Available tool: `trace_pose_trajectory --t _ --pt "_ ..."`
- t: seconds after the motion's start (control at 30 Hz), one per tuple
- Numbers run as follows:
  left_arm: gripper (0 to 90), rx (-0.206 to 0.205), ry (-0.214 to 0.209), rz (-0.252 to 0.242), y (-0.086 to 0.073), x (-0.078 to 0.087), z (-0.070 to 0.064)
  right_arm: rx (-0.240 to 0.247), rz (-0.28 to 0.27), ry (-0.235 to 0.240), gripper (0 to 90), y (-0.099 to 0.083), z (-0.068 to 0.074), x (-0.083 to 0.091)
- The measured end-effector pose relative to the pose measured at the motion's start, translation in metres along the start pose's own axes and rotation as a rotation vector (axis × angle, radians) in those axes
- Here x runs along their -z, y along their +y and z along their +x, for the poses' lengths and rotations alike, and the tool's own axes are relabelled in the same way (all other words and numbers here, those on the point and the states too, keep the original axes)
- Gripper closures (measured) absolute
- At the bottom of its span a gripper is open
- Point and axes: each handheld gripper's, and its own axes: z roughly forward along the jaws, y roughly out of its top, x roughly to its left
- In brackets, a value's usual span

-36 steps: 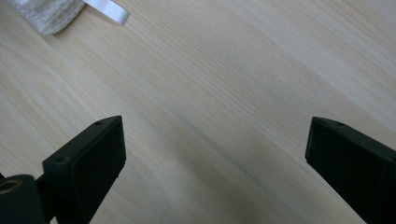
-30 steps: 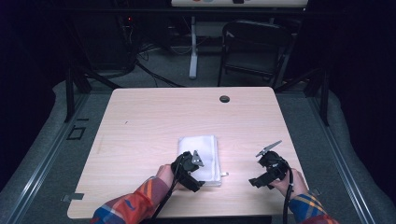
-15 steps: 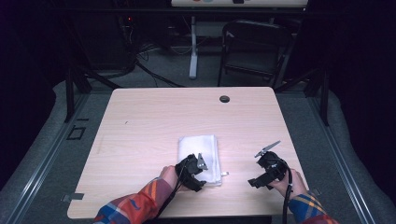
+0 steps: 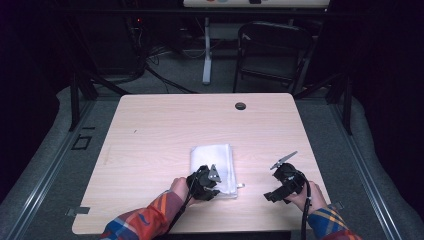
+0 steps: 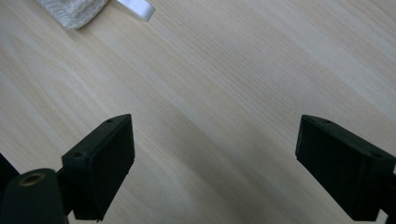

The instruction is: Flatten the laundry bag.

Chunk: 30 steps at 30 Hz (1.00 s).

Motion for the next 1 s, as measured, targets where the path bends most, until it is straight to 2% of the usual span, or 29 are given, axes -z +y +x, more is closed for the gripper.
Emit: trace_pose_trajectory --t 0.1,0.6,0.7,0.73,0.8,0.83,0.9,1.0 --pt "71.4 0.002 -0.003 0.001 0.0001 0.0007 0.0006 0.013 0.008 -0.011 11.6 0.0005 -0.0002 0.0002" --pt "70.6 0.014 -0.023 -0.013 0.0011 0.0078 0.0048 0.019 0.016 -0.004 11.9 0.0009 0.0001 0.0000" --pt "70.7 0.014 -0.024 -0.005 0.0010 0.0081 0.0056 0.015 0.012 0.001 12.0 0.0010 0.0005 -0.0004" --pt "70.8 0.007 -0.029 0.011 0.0010 0.0059 0.0051 -0.006 -0.016 -0.003 12.0 0.0001 0.0022 -0.0023" --pt "71.1 0.001 -0.025 0.015 0.0009 0.0048 0.0042 0.003 -0.009 -0.005 12.1 0.0004 0.0020 -0.0017" --pt "72.2 -0.001 -0.026 0.021 0.0010 0.0042 0.0035 0.025 0.012 -0.007 12.3 0.0016 0.0010 -0.0001" --pt "78.6 -0.018 -0.013 0.027 0.0014 0.0033 0.0016 0.033 0.008 -0.004 13.6 0.0026 0.0029 0.0005" --pt "84.1 -0.020 -0.011 0.016 0.0006 0.0035 0.0007 0.043 0.002 -0.005 16.3 0.0040 0.0056 0.0006"
